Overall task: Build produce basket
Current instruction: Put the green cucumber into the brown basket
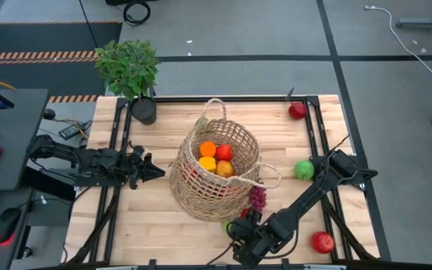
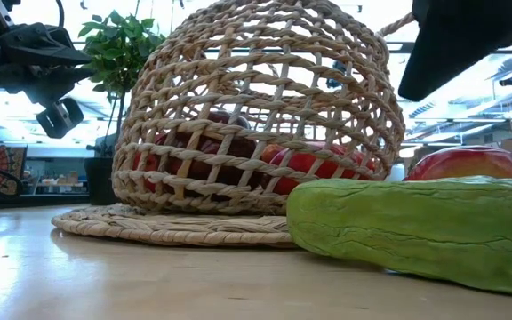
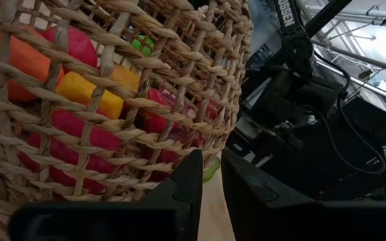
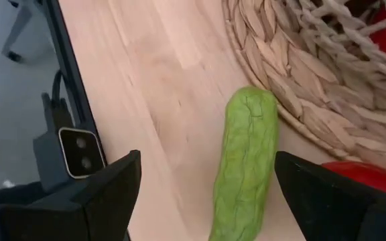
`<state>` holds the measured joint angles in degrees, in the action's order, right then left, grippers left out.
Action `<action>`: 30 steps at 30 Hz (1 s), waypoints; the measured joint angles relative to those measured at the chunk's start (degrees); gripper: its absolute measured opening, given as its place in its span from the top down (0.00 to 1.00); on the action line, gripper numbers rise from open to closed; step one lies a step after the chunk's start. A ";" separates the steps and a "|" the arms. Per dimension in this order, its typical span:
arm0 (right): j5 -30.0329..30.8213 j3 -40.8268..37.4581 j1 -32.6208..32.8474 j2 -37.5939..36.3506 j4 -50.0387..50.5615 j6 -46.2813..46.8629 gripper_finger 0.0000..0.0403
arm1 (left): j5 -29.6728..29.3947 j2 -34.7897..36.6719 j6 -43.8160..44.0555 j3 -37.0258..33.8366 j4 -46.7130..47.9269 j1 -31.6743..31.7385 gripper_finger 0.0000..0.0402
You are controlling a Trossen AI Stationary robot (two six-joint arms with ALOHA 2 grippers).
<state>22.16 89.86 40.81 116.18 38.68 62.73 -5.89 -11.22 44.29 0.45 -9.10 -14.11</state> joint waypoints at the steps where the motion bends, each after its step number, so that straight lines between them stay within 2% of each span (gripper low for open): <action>1: 0.47 0.00 0.04 0.00 0.19 -1.00 0.14 | 0.00 0.00 0.02 0.00 0.00 0.00 0.84; 9: -5.01 0.02 -1.60 0.00 3.39 -8.67 0.14 | 0.00 0.00 0.02 0.00 -0.02 0.02 0.85; 22: -6.51 0.02 -5.68 0.00 2.75 -6.79 0.14 | 0.00 0.00 -0.02 0.00 -0.04 0.01 0.86; 30: -8.56 0.02 -4.84 -0.02 2.51 -6.98 0.14 | 0.00 0.00 -0.01 -0.01 -0.04 0.02 0.85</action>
<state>13.61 89.89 35.97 116.16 41.19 55.75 -5.89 -11.22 44.29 0.43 -9.15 -14.09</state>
